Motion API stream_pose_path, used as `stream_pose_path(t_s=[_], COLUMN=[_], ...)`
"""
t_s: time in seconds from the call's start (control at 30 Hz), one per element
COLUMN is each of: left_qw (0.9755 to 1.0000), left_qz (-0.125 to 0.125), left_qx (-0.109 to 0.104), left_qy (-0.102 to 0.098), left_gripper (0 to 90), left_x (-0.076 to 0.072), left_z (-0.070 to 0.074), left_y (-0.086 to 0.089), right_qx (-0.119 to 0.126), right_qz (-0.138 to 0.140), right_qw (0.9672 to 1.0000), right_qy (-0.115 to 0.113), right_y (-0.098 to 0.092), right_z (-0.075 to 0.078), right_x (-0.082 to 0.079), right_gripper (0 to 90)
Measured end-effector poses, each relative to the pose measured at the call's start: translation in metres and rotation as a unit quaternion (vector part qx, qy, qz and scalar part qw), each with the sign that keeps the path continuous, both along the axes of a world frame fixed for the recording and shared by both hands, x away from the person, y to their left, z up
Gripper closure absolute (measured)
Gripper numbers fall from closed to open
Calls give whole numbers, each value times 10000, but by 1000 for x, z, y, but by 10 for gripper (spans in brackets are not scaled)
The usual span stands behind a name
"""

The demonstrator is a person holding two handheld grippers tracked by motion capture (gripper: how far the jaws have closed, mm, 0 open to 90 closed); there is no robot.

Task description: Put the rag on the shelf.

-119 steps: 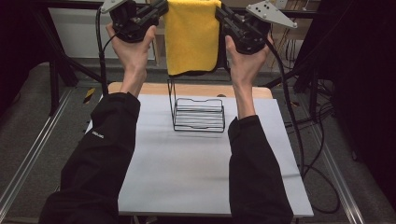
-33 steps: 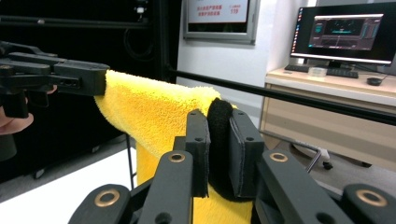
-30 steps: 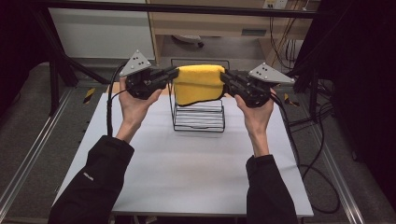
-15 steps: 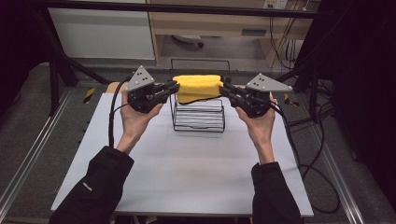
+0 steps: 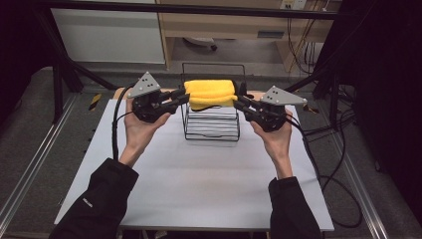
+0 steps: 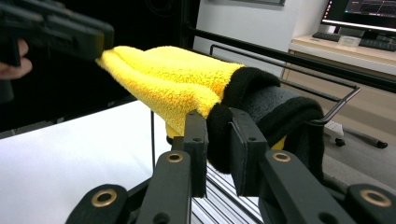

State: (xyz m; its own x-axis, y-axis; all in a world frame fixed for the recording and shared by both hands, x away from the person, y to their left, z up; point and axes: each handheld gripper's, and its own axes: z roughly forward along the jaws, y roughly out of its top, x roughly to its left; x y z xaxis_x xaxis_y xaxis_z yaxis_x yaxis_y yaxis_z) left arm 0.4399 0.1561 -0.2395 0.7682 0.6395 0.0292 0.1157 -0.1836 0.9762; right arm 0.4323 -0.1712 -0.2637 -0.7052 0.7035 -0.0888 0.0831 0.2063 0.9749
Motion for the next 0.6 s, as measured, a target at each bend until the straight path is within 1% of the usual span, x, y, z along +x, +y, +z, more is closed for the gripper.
stream_pose_path(t_s=[0.03, 0.1, 0.17, 0.23, 0.33, 0.43, 0.5, 0.6], left_qw=[10000, 9998, 9994, 9988, 9980, 9971, 9967, 9964], left_qz=[-11, -37, -53, -32, -5, 69, 111, 154], left_qx=[9, 35, 119, 238, 311, 459, 554, 622], left_qy=[46, 192, 316, 417, 545, 596, 579, 555], left_gripper=[741, 793, 847, 875, 889, 894, 895, 896], left_x=[1, 4, 6, 9, 13, 15, 17, 19], left_z=[0, -2, -6, -13, -20, -24, -26, -29], left_y=[0, -2, -6, -11, -15, -17, -20, -23], right_qx=[-35, -96, -128, -129, -153, -147, -133, 11], right_qz=[-4, -9, -10, -4, -13, 2, 25, 60], right_qw=[10000, 9999, 9999, 9999, 9999, 9999, 9999, 9999], right_qy=[-14, -40, -62, -58, -26, 44, 73, 116], right_y=[1, 1, 2, 1, 0, 0, 1, 1], right_z=[-1, -2, -3, -4, -8, -11, -11, -8], right_x=[0, -1, -1, -1, 0, 0, 0, 0], right_gripper=[783, 781, 779, 773, 762, 729, 693, 643])
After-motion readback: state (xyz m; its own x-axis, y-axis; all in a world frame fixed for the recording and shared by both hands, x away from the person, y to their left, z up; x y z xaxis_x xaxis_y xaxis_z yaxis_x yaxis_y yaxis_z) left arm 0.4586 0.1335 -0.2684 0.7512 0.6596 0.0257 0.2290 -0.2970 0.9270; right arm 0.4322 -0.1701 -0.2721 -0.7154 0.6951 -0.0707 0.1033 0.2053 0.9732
